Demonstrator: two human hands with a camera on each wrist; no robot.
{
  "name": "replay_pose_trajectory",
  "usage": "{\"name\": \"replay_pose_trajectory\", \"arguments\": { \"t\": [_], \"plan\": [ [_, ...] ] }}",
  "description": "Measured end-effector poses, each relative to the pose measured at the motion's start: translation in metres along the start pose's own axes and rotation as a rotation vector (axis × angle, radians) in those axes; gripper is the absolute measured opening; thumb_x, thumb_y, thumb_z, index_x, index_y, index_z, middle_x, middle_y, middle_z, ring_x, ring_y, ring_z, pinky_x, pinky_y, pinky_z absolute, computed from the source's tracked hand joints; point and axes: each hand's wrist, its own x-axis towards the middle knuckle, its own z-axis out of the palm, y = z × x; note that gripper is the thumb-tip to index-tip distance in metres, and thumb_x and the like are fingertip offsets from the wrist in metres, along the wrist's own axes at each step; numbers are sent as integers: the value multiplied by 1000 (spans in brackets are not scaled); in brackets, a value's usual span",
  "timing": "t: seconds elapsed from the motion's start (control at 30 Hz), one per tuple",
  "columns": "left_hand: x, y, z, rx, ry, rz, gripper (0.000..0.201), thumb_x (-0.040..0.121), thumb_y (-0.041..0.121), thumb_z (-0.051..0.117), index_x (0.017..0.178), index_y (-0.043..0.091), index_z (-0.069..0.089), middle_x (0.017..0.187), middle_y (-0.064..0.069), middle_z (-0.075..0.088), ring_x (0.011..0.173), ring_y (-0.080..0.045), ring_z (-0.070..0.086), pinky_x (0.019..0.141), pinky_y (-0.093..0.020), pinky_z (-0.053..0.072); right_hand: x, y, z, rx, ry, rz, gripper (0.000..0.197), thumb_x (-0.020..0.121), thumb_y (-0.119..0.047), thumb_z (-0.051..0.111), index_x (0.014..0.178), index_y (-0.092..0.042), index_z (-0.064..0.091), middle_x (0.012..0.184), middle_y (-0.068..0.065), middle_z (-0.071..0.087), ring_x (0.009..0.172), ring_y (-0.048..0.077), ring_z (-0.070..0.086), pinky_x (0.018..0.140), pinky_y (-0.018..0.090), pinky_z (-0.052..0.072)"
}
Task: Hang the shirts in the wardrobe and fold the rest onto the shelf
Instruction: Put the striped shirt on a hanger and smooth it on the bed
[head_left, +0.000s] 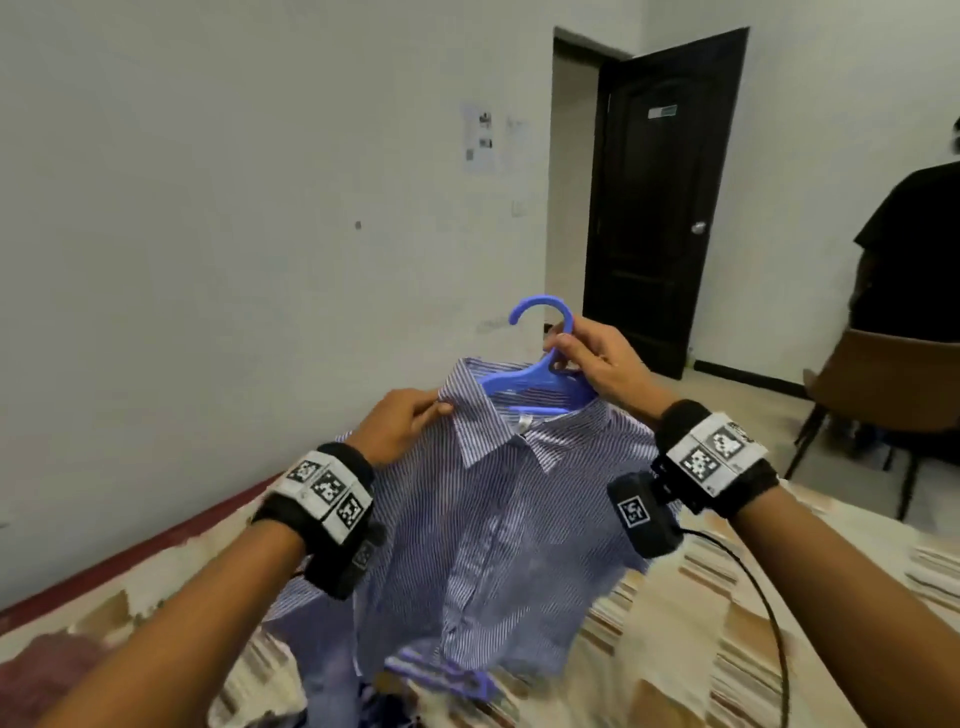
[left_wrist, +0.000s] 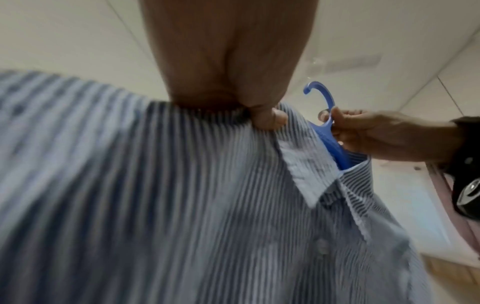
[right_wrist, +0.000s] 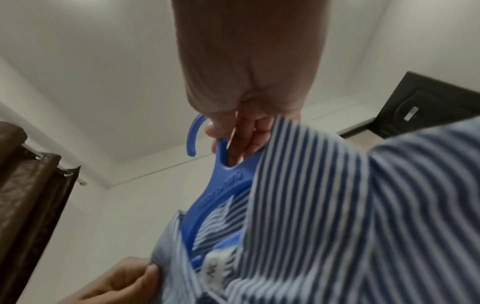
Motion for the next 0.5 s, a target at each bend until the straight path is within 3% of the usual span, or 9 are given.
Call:
{"name": "replay_pose_trajectory", "arguments": {
  "t": [0.1,0.17,0.23,0.3,0.33,0.4,0.5],
  "plan": [
    [25,21,11,69,-241,-79,27,98,19,48,113,5,65,103,-13,67,89,-16,59,66,-19,38,-13,18,-39,-38,-18,4,15,98,-6,43,99,-6,57,85,-6,60,80,3,61,78,13,50],
    [38,43,28,-67,-326,-58,27,94,14,52,119,5,61,111,-11,66,88,1,60,75,-15,42,-16,30,-59,-17,24,-6,16,97,-4,43,102,2,57,84,-5,60,75,1,63,75,13,51],
    [52,68,52,-187,-255,-38,37,90,33,59,112,3,63,100,-4,68,82,3,61,73,-11,44,-12,42,-75,3,52,-39,16,97,-3,44,103,6,57,84,-2,62,75,4,66,74,19,54],
    [68,88,78,-130,-114,-82,59,81,59,48,83,2,63,72,-8,57,63,-11,50,59,-20,37,-6,55,-87,14,61,-66,13,96,-3,46,99,-1,59,83,3,66,78,17,69,75,27,56],
    [78,95,90,-92,-47,-120,57,84,59,46,69,6,56,64,-8,45,57,-14,40,54,-25,30,-3,61,-92,15,65,-80,12,96,-4,47,96,-5,59,82,2,67,77,16,69,75,26,56],
    [95,106,103,-45,42,-149,47,92,44,52,56,15,41,58,-5,33,52,-12,28,52,-28,20,4,70,-101,28,66,-116,13,96,-4,47,95,-10,58,81,1,68,75,10,69,73,22,56],
    [113,116,114,-69,94,-155,40,96,27,51,62,6,55,63,-8,37,56,-11,30,54,-27,23,12,81,-122,56,24,-105,12,96,-5,47,96,-9,58,85,11,70,76,9,69,73,21,55]
  ]
}}
